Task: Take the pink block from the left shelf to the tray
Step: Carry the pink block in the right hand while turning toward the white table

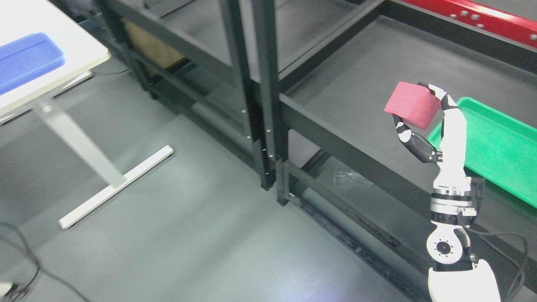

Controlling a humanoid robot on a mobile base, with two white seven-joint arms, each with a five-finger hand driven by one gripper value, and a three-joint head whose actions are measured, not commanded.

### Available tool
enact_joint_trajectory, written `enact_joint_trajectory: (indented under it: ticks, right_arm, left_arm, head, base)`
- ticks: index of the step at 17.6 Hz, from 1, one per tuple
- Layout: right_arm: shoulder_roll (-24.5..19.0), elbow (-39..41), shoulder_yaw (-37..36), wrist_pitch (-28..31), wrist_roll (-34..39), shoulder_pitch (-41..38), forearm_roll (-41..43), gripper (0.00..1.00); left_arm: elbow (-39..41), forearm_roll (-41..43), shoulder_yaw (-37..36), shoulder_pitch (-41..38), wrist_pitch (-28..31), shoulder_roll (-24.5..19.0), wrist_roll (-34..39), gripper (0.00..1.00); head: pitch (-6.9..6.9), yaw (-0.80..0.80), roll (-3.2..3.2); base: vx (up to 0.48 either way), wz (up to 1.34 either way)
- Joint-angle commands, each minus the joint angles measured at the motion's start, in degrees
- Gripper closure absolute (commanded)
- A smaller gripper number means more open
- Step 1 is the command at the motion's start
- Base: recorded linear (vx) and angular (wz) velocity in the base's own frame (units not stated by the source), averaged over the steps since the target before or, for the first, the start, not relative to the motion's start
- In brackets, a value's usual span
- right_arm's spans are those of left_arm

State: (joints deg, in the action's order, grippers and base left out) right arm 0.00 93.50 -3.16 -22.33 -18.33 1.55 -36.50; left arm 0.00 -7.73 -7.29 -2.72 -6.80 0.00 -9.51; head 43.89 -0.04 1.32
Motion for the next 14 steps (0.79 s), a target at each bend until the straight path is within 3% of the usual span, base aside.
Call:
enact_joint_trajectory:
  ticks: [1,14]
  right_arm:
    - [1.1,0.2,-2.5,0.0,0.0,0.2,0.0,0.95]
    - [2.6,0.3,-5.6,0.0,0.0,-0.4,2.9,0.95]
  left_arm:
    - [1.0,0.0,0.0,0.0,-0.1,-1.0,0.0,0.00]
    - [1.0,0.0,0.0,0.0,0.0,-1.0,0.0,0.00]
  head:
    - [0.00,0.00,0.00]
    - [0.00,0.00,0.00]
  base:
    - [-0.141,0.59]
    - [-0.094,0.49]
